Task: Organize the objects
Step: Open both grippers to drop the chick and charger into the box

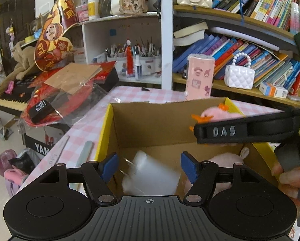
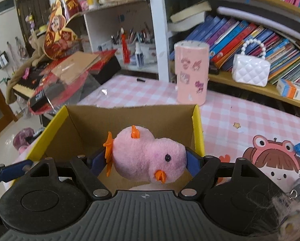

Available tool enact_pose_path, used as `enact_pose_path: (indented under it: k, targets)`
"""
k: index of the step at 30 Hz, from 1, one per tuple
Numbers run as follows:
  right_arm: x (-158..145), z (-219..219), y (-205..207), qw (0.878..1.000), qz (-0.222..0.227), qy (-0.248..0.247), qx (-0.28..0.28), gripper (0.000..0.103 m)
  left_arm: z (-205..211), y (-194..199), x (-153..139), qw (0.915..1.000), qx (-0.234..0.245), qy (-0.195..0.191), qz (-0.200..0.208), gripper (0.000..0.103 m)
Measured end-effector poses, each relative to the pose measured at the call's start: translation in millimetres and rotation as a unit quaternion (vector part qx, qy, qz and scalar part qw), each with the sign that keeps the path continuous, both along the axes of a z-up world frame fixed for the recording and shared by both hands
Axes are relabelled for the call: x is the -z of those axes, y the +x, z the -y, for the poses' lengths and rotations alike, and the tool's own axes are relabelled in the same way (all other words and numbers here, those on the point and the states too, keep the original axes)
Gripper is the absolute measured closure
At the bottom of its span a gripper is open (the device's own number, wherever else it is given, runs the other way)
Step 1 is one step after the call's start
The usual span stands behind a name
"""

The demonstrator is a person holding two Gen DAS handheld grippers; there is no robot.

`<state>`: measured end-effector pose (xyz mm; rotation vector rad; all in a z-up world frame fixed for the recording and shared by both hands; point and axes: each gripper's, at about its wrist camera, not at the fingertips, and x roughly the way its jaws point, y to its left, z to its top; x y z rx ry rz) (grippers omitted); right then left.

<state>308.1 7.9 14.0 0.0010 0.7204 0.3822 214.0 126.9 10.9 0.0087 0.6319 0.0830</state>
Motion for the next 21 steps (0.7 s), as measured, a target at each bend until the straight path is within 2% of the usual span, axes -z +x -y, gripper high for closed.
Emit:
enact_pose_path:
  k: [4, 11, 18, 21]
  targets:
    - [7, -3, 8, 1.000, -0.017, -0.009, -0.008, 0.024, 2, 4, -3, 0.9999, -0.003, 0.007, 0.009, 0.033]
    - [7, -3, 10, 1.000, -0.021, -0.005, -0.009, 0.024, 1, 1, -4, 0.9999, -0.010, 0.002, 0.007, 0.033]
    - [3, -4, 3, 1.000, -0.012, 0.000, -0.007, 0.015, -2, -8, -8, 0.9999, -0.013, -0.003, 0.009, 0.032]
    - [-1, -4, -3, 1.000, -0.005, 0.001, -0.007, 0.015, -4, -15, -10, 0.9998, -0.016, -0.004, 0.013, 0.026]
